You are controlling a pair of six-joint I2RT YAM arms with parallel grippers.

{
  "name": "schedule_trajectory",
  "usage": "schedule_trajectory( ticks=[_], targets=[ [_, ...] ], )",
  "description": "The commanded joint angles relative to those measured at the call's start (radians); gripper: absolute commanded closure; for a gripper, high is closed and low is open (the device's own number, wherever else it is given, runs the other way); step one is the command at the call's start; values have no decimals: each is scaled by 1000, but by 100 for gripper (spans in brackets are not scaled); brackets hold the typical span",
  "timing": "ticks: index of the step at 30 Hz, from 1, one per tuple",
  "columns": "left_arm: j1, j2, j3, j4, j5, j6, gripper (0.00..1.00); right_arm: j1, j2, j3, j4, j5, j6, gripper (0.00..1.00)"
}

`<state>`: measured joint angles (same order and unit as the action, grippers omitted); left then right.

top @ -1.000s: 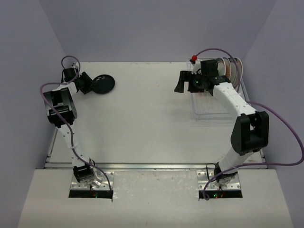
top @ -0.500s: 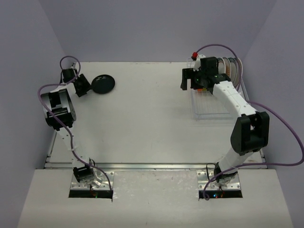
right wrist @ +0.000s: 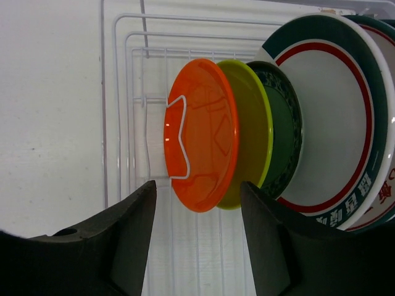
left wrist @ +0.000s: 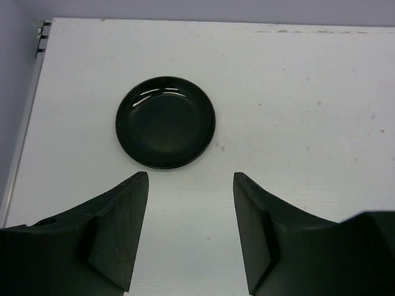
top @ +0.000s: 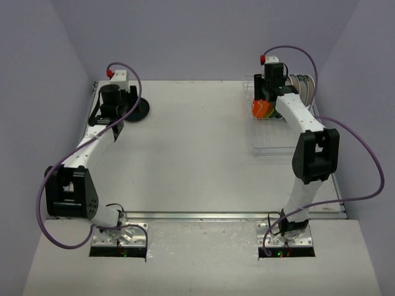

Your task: Unload the plates from the dish rack

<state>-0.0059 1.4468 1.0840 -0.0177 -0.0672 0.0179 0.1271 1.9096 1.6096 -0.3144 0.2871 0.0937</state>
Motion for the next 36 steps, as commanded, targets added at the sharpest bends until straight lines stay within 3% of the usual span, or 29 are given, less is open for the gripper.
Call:
schedule_trajectory(
  ticks=[1,14,24,31,36],
  targets=[
    [18,-12,-29,21,-49,42,45,-17,49,79,58,67,3,45],
    [17,-9,-35,-14,-58,40,45,-53,170,121,58,30,46,53],
    [17,-11,-32,-24,-71,34,44,-53,137,150,67,63,38,99],
    [17,22,53,-97,-54,12,33,-34,-36,101,140,95,-63,100],
    [17,13,122,-138,77,-7,30,-30,-146,80,157,79,-116,100]
  ],
)
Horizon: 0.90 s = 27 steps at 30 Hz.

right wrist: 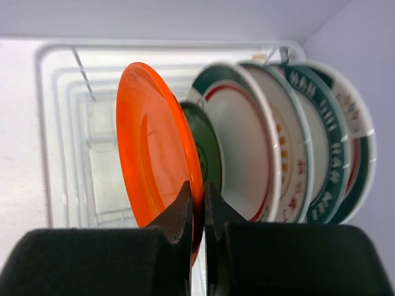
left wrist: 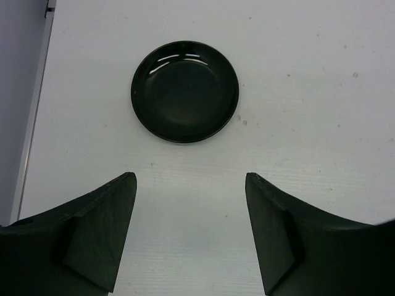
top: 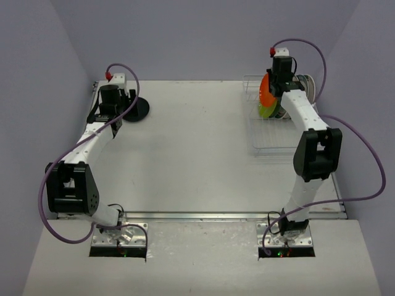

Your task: Unload the plates from the dish rack

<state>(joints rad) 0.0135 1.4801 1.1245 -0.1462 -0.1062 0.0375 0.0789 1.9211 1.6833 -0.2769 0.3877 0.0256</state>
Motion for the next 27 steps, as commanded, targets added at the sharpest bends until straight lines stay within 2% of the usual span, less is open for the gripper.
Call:
schedule_trajectory(
  ticks=[1,3,4,5,7,10,14,17,21,27],
  targets=[
    [-3,-33,87,-10,207,-27,30,18,-185,1,110,-49,-41,100],
    [-3,-67,89,-6,336,-27,30,18,-245,-18,74,-171,-30,100],
    [-3,-82,87,-2,419,-28,30,19,-264,-29,55,-234,28,100],
    [-3,-102,82,6,544,-63,30,21,-293,-46,27,-358,40,100],
    [-30,-116,81,17,711,-114,30,30,-325,-93,0,-513,85,100],
    [-46,-119,89,18,863,-157,29,80,-379,-184,-23,-775,129,100],
    [-89,-121,94,-13,928,-158,29,221,-437,-294,-6,-852,120,100],
    [-136,-118,101,-44,909,-136,29,309,-447,-320,-4,-872,143,100],
    [-187,-109,94,-83,838,-85,33,349,-425,-297,-12,-908,183,100],
    [-229,-90,71,-89,829,-73,44,376,-401,-278,-24,-956,195,100]
  ],
)
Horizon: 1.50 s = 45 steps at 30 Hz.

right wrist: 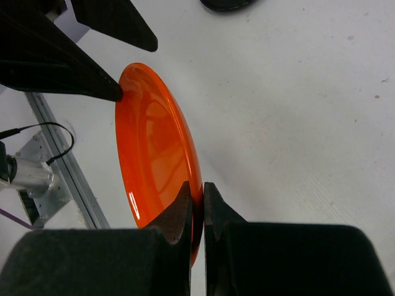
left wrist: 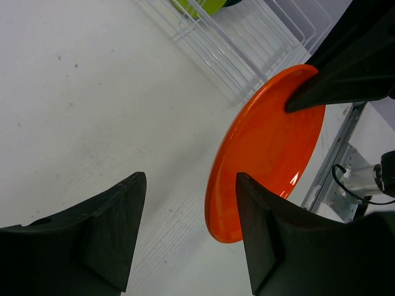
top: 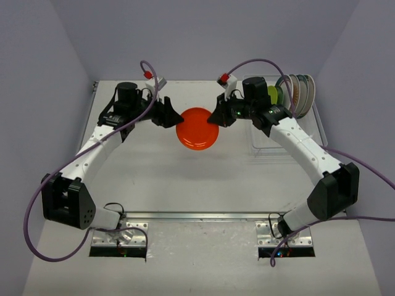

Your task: Unload the plates from the dish rack

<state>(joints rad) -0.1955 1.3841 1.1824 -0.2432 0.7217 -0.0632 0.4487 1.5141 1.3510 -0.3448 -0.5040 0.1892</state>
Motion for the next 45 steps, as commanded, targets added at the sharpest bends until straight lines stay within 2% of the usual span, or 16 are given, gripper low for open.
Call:
schedule_trajectory(
  ticks=[1,3,6,7,8,9,10,12,13,15,20,25,35,45],
  targets=[
    [-29,10,10,6,-5,32,46,8,7,55,43,-71,33,100],
    [-38,17,7,3,-1,35,58,11,10,52,44,-78,34,100],
    [-39,30,0,2,8,32,88,13,11,51,46,-79,35,100],
    [-39,33,-1,0,7,30,96,13,11,52,45,-70,36,100],
    [-39,35,-1,-1,5,28,99,13,12,53,44,-67,36,100],
    [-38,39,-1,-1,2,26,100,13,14,57,42,-60,35,91],
    [-33,47,-1,-1,-2,22,100,12,21,64,35,-36,35,67],
    [3,62,1,12,-12,1,100,6,33,75,21,30,40,37],
    [48,76,6,24,-20,-18,100,-4,39,76,15,73,47,11],
    [136,124,32,46,-28,-76,100,-43,49,74,7,122,64,3],
    [362,264,148,54,-195,-202,100,-145,65,47,3,188,116,1],
    [482,446,256,47,-329,-263,100,-238,78,16,2,273,112,1],
    [510,653,358,83,-431,-275,100,-282,78,-67,3,270,128,1],
    [539,769,438,74,-379,-305,91,-282,87,-86,3,253,142,1]
  ],
)
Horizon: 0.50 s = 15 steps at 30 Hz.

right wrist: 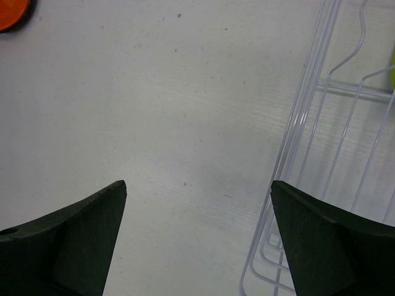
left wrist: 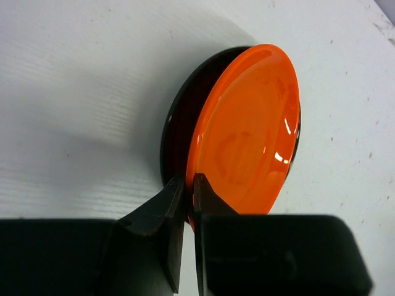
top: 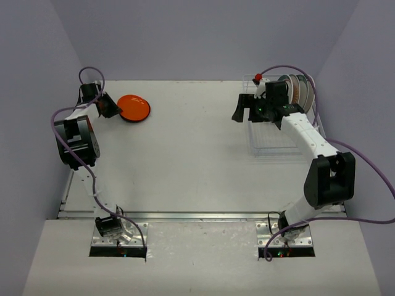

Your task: Unload the plates from the dish rack

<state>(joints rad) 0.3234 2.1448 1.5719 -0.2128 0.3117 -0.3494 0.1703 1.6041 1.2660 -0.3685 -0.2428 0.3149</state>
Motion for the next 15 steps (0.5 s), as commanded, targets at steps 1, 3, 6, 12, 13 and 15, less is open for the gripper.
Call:
schedule_trajectory(
  ticks=[1,3,6,12,13,15],
  targets=[
    [23,10,52,44,41,-23,90,-3,-2,-2,26,-12,20,1],
    [26,15,61,45,52,-31,88,-3,0,-5,25,-19,26,1],
    [28,19,81,35,62,-33,74,-3,4,-3,26,-31,35,1],
    [28,1,93,-31,83,11,44,-5,-4,23,26,46,-12,1],
    [25,-30,72,-33,70,29,42,-3,-4,29,26,72,-35,1],
    [9,-91,37,-31,-35,106,40,-5,7,57,27,136,-67,1]
  ],
)
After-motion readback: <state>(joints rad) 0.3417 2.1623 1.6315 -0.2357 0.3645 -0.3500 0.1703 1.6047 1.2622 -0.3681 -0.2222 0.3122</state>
